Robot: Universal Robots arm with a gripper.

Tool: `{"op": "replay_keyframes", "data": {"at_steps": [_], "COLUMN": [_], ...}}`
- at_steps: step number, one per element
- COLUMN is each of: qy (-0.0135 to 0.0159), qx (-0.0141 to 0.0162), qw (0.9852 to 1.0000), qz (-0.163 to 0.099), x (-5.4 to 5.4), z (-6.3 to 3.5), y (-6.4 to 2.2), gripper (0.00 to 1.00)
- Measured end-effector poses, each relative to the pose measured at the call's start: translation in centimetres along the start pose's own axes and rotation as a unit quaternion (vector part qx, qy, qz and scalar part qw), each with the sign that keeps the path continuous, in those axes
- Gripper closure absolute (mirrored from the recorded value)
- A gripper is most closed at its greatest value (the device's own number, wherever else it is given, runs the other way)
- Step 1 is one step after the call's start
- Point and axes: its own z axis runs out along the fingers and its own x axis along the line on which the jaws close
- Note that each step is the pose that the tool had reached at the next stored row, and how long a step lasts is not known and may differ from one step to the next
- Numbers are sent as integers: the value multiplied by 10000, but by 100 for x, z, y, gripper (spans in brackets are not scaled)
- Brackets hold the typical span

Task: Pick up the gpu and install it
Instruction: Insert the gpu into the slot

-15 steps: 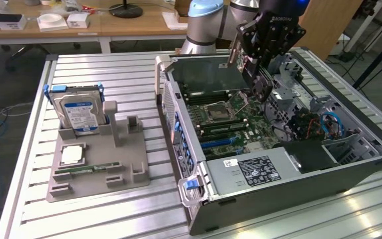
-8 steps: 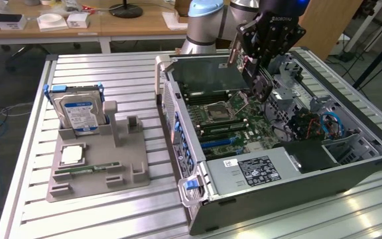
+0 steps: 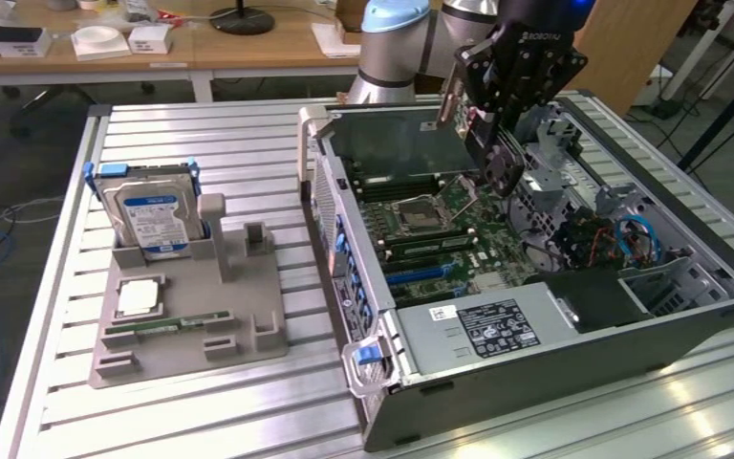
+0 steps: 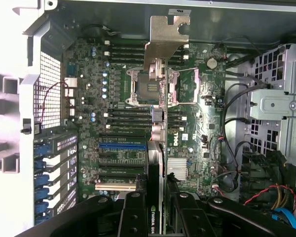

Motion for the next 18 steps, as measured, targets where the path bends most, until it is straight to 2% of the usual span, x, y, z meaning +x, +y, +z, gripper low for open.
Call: {"op": "replay_keyframes", "data": {"at_steps": [18], "qy": [0], "qx": [-1], "qw": [10000], "qz": [-59], "x": [0], "z": [0], "y": [0], "gripper": [74]}}
